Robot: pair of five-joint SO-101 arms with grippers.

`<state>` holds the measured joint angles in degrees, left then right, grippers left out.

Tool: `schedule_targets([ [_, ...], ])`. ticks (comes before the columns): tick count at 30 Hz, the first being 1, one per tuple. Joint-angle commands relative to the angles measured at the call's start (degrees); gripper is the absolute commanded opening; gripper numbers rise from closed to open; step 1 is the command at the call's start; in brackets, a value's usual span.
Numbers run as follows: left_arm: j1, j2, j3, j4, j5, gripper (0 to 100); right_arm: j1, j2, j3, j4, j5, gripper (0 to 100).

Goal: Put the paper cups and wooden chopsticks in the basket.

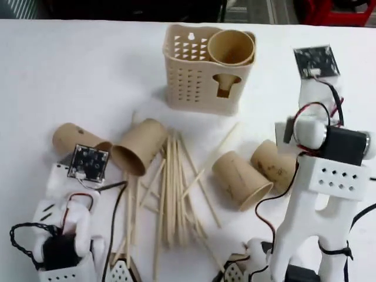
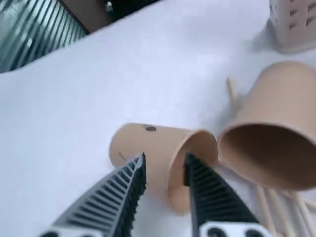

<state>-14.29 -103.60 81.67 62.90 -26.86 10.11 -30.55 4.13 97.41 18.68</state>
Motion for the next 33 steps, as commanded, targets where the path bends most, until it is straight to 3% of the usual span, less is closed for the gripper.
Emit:
schedule_targets([
  [1,-0.3,0.0,-4.0,-2.5,-0.4,27,3.3,-3.2,5.2,-1.4,-0.9,19.0],
  [14,6.8,1.5,-3.8,-3.3,-9.2,28,4.8,-17.6,28.2,-13.3,-1.1,19.0],
  [25,7.6,29.3,-10.0,-17.1,-17.4,28,4.9,-17.7,31.3,-15.3,-6.6,19.0],
  [33,13.1,45.3,-13.8,-26.3,-17.4,28,5.0,-17.7,32.1,-15.4,-6.6,19.0],
])
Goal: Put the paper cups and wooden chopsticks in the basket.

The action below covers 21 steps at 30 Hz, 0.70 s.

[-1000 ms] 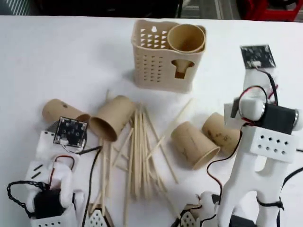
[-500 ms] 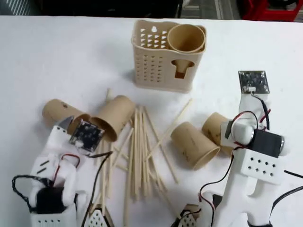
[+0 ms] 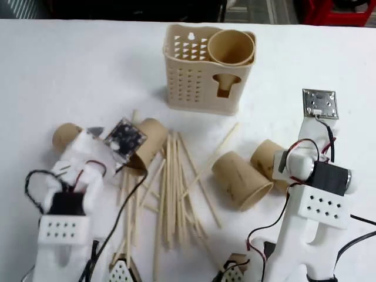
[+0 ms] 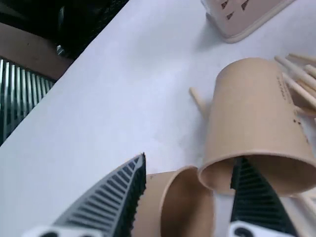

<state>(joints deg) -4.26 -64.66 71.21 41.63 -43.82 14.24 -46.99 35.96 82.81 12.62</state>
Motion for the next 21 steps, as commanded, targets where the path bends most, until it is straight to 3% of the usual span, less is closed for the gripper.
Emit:
schedule_targets([
  [1,3.6,8.0,-3.3,-6.6,-0.4,28,0.8,-1.3,0.6,-0.9,-0.5,19.0],
  [7,6.0,15.0,-3.1,-14.4,-0.1,27,0.8,-1.3,1.1,-1.7,-0.6,19.0],
  [18,12.8,18.3,0.1,-20.7,-0.4,3,3.9,-1.3,2.1,-2.1,-4.2,19.0],
  [21,12.7,18.3,0.1,-20.5,0.0,2,6.1,-1.3,2.2,-2.6,-4.3,19.0],
])
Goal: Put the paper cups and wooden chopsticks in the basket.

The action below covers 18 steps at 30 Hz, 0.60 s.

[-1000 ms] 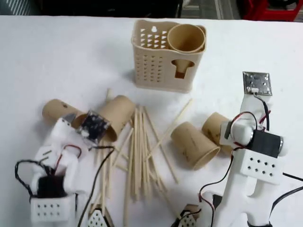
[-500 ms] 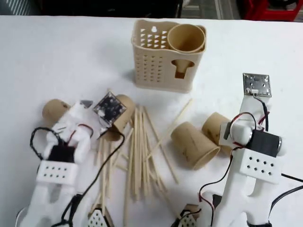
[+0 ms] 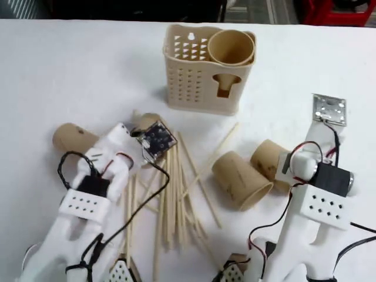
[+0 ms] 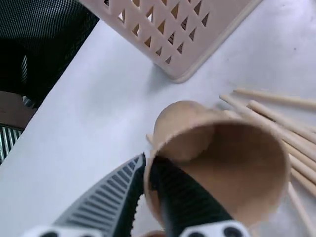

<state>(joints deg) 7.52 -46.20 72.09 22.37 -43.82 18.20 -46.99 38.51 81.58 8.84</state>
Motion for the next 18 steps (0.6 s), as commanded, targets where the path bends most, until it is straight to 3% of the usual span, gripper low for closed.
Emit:
schedule_targets([
  [1,0.7,-0.1,-1.0,-0.7,0.0,2,2.6,-1.3,-0.3,-1.7,-0.5,19.0],
  [4,0.7,-0.1,-3.4,4.4,0.0,2,2.8,-1.2,-0.2,-2.0,-0.6,19.0],
  [7,0.7,-0.1,-9.5,14.8,0.1,2,2.7,-1.2,0.6,-2.3,-0.8,19.0],
  [13,0.8,-0.1,-27.3,35.7,5.9,2,2.8,-1.3,5.2,-6.6,-0.8,18.9],
  [18,2.0,0.3,-42.5,46.9,8.7,2,2.9,-1.4,5.9,-7.3,-0.8,18.8],
])
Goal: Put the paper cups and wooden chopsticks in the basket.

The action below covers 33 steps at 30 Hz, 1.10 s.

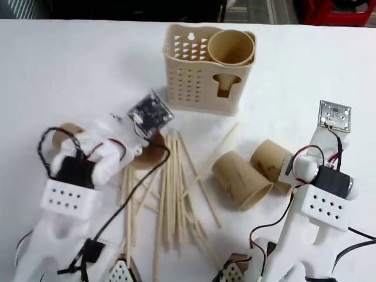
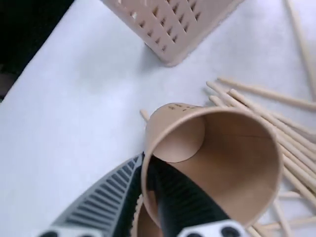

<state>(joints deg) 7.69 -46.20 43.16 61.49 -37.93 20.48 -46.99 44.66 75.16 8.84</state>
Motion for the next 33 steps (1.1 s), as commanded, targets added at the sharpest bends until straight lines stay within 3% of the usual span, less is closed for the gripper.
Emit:
schedule_targets([
  [1,2.1,0.3,-16.3,9.1,3.4,2,0.6,-1.5,-0.3,-0.8,-0.8,18.8],
  [8,8.2,0.4,-26.5,9.2,7.5,2,0.6,-1.7,-0.3,-0.8,-0.8,18.8],
  [16,13.3,2.6,-28.1,-6.2,12.8,2,0.6,-1.7,-0.2,-0.8,-0.8,18.8],
  [33,17.2,39.2,-62.8,-7.1,16.0,2,0.6,-1.7,-0.1,-0.6,-0.6,18.7],
])
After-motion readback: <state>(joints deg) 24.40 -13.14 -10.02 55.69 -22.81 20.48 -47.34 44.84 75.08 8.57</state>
